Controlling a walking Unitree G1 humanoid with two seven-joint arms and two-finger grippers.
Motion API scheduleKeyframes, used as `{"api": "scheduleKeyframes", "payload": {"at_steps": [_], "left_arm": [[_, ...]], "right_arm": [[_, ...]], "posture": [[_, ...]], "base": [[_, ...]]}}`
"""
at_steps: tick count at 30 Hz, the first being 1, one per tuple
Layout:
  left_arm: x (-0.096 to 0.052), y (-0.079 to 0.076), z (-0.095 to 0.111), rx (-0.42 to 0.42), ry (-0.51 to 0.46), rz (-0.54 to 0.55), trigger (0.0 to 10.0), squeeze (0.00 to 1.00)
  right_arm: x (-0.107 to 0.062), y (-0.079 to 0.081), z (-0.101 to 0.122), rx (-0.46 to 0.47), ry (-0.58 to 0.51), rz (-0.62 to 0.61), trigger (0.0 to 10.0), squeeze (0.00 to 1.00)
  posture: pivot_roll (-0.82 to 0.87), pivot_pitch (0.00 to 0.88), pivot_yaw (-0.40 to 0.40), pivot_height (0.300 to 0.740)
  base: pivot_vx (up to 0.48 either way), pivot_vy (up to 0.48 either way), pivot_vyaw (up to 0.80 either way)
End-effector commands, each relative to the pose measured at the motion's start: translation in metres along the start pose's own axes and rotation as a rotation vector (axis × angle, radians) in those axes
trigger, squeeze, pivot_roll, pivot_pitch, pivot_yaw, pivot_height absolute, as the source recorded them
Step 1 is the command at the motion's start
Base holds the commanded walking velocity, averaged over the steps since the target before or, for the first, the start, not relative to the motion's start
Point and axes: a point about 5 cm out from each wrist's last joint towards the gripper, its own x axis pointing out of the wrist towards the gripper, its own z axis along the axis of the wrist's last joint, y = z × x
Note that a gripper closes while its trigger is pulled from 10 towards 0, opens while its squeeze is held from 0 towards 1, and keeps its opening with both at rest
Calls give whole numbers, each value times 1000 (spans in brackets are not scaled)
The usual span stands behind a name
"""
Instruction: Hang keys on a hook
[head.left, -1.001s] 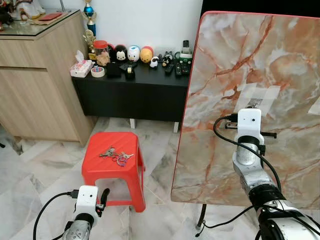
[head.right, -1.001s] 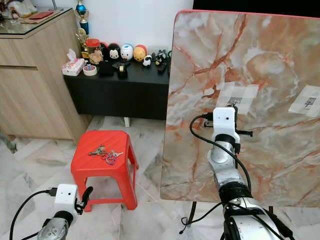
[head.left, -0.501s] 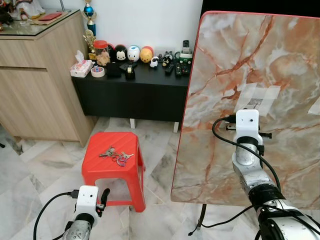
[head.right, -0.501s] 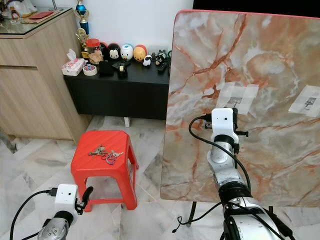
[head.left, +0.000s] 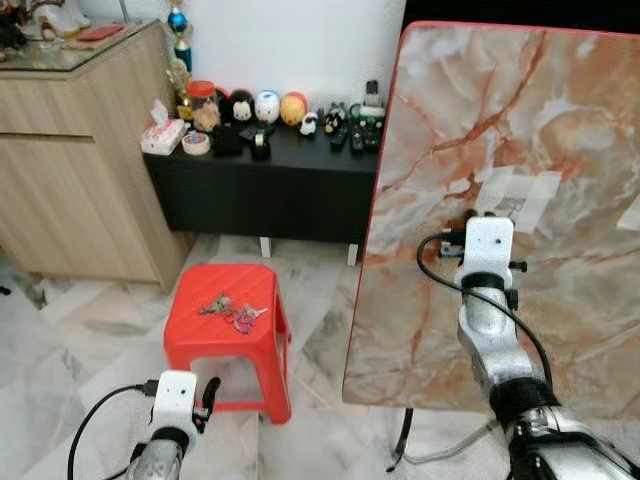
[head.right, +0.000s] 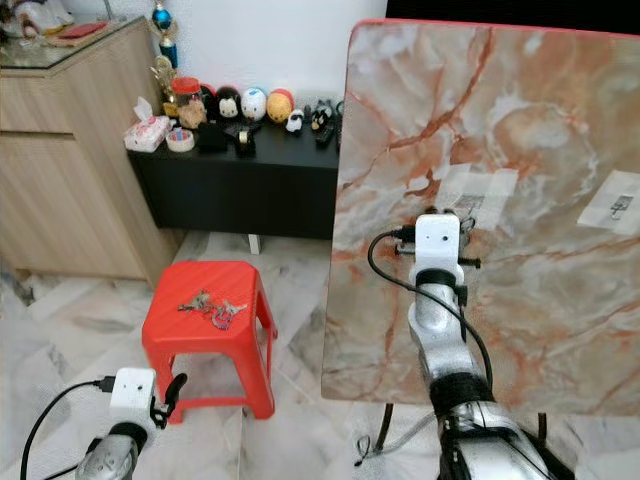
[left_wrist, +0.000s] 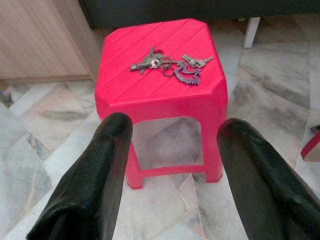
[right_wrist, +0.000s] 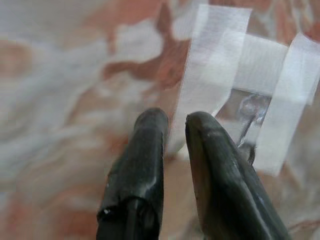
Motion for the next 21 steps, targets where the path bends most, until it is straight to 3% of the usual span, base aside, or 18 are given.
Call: {"api": "scheduleKeyframes", "payload": {"at_steps": [1,4,7,10,11,14,17,21], "left_arm": [[-2,-1,-3,-10,12,7,10000,0],[-3,0,-5,-8,20,6,10000,0],[-3,1,-6,-4,26,3,10000,0],[-3,1,-7,-1,35,1,10000,0],[-3,0,-8,1,48,-5,10000,0],[-4,-2,-13,4,85,-23,10000,0],[-5,-2,-16,7,106,-28,10000,0],[-6,1,-23,8,159,-23,10000,0]], "right_arm": [[-8,-4,2,20,-38,-4,10000,0],[-28,-9,-7,34,-22,1,10000,0],[-50,-13,-29,61,89,-9,10000,0],[-70,-12,-56,112,255,-8,10000,0],[-82,-13,-76,118,382,-19,10000,0],[-106,-10,-110,189,611,-33,10000,0],[-119,-6,-123,229,719,-26,10000,0],[-152,3,-145,251,922,49,10000,0]], "posture": [[77,0,-78,717],[71,0,-77,717],[68,0,-77,717],[65,0,-73,717],[64,0,-69,717],[63,0,-63,717],[56,0,-59,717],[60,0,-53,717]], "base": [[0,0,0],[0,0,0],[0,0,0],[0,0,0],[0,0,0],[0,0,0],[0,0,0],[0,0,0]]}}
